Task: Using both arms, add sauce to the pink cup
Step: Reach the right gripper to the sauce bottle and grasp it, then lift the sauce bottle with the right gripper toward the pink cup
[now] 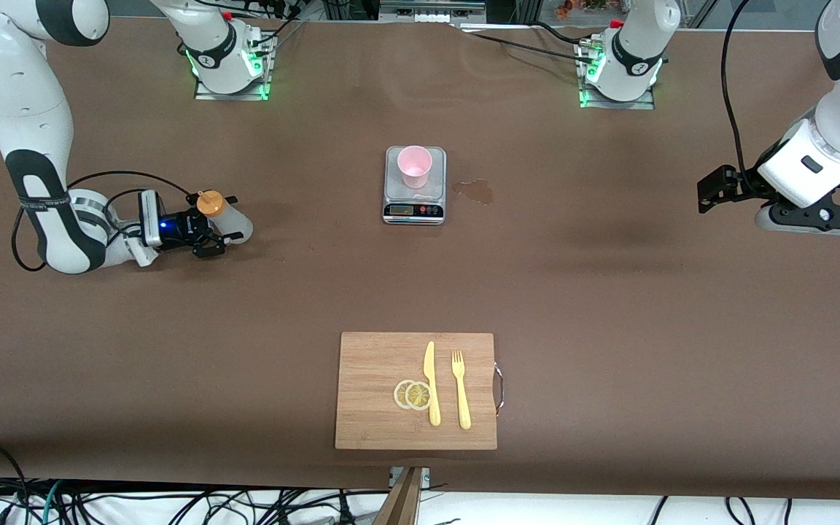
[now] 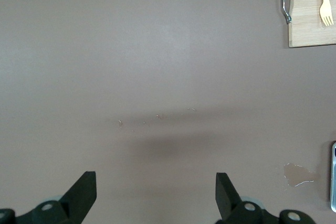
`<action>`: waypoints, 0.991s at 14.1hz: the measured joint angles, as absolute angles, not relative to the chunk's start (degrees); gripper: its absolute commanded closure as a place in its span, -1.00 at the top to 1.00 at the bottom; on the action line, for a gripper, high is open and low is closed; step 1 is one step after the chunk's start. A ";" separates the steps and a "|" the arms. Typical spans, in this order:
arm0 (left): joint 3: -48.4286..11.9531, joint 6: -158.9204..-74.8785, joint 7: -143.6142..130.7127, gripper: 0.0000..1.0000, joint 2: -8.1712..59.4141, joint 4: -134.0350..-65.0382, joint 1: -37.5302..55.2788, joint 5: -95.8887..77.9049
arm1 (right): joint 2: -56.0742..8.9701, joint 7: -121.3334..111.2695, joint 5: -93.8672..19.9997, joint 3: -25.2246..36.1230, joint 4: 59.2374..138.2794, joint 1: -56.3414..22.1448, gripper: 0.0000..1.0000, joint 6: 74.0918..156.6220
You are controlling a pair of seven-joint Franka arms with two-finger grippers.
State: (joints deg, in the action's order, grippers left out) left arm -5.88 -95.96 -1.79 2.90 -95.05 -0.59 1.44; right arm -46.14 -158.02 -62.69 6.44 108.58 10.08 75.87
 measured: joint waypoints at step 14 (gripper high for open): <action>-5.98 -95.96 -1.79 1.00 2.91 -94.97 -0.55 1.44 | -44.07 -153.21 -62.01 5.33 101.00 4.71 -0.68 74.75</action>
